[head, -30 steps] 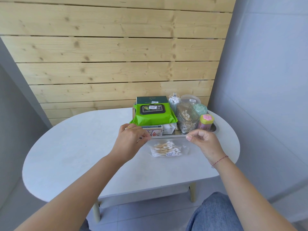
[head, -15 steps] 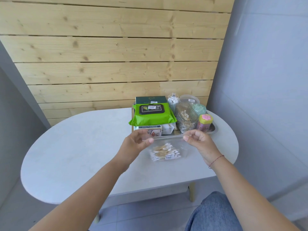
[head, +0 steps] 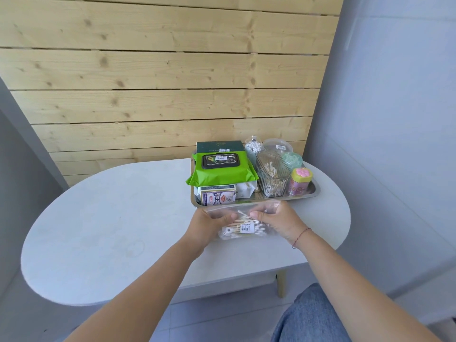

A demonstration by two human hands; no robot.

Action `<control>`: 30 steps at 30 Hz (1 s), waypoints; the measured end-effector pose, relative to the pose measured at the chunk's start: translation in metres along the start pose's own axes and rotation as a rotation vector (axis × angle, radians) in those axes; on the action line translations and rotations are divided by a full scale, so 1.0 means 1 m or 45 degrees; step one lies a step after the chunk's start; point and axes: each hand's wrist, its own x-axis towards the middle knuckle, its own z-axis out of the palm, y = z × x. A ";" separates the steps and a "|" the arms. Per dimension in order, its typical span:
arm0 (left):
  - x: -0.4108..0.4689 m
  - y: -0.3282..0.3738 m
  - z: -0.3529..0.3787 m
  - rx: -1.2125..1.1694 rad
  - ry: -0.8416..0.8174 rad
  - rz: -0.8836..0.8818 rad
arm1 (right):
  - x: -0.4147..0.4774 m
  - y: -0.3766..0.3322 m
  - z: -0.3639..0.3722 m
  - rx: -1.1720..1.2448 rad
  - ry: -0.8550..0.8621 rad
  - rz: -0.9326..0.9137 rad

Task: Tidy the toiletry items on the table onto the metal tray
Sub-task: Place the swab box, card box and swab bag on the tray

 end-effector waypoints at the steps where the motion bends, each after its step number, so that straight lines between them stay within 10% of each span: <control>1: 0.000 -0.001 0.002 -0.014 0.037 -0.015 | 0.001 0.001 0.001 -0.003 0.009 -0.009; 13: -0.002 0.008 -0.002 0.115 -0.152 -0.124 | -0.004 -0.004 -0.001 -0.005 -0.007 0.060; 20: -0.001 0.006 0.001 -0.082 -0.104 -0.097 | -0.021 -0.021 -0.011 0.281 -0.463 0.267; 30: -0.002 0.013 0.005 0.086 -0.432 0.131 | -0.022 -0.015 -0.019 0.417 -0.134 0.413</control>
